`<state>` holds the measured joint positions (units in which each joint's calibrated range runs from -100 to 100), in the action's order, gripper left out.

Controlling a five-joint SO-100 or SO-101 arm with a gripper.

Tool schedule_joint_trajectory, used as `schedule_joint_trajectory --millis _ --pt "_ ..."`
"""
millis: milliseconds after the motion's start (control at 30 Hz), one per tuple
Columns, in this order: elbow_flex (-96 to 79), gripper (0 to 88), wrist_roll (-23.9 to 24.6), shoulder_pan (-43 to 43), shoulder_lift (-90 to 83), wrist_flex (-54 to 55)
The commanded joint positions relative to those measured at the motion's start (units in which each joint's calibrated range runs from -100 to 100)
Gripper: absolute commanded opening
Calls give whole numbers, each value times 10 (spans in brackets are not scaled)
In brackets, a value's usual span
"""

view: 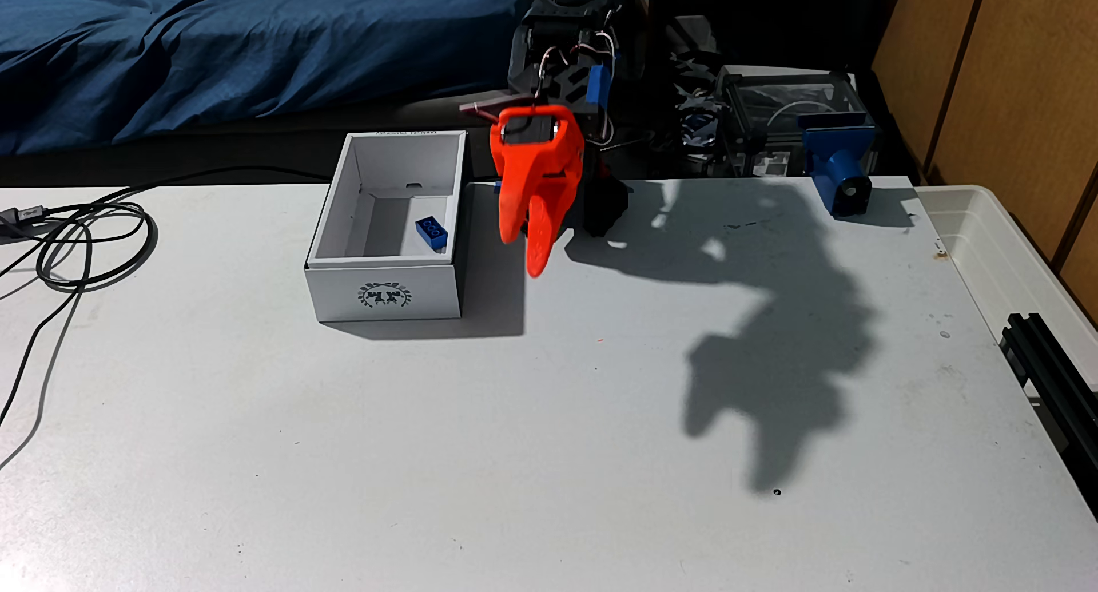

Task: Grab the blue brick and place in box

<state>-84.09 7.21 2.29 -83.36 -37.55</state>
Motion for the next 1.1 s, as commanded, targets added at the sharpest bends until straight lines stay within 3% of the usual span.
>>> schedule_joint_trajectory --millis 0,300,500,933,1067 --pt "-12 262 3 -2 -62 0" --pt "-99 262 -6 -21 -136 -3" --pt "-113 262 -49 -48 -140 -83" --pt "-114 261 -92 -71 -144 -249" --pt "-110 190 -104 -65 -144 -258"
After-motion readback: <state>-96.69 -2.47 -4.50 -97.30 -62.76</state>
